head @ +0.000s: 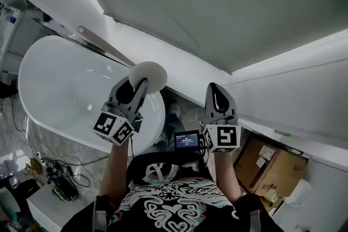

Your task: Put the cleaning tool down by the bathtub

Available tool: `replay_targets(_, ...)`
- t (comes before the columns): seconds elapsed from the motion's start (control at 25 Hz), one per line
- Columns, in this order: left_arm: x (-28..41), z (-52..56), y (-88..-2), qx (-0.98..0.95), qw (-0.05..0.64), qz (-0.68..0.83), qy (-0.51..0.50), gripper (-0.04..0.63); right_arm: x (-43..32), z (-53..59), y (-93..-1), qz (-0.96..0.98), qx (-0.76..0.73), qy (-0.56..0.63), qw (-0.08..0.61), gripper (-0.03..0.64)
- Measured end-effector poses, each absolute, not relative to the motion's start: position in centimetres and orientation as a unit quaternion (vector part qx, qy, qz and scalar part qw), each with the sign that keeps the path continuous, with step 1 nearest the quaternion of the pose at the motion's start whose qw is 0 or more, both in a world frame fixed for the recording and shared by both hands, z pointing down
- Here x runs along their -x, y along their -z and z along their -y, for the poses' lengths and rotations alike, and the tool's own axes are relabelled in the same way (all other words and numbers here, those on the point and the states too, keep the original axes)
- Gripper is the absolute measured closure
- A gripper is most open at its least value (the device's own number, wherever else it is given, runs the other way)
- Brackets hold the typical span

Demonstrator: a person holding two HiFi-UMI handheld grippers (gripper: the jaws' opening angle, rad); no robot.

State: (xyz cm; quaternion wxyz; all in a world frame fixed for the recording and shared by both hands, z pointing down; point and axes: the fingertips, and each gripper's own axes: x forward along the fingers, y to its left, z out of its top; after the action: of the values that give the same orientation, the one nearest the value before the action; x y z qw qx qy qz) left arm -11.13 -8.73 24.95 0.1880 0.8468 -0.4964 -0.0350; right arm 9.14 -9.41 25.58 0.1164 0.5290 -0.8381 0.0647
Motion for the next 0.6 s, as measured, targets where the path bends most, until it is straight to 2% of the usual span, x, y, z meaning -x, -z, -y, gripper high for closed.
replay_targets(0.6,10.2,12.5,-33.4,-0.841,0.235,0.486,0.023,0.460,-8.7,13.6,-31.6,0.846,-0.507,-0.059,0.150,0.591)
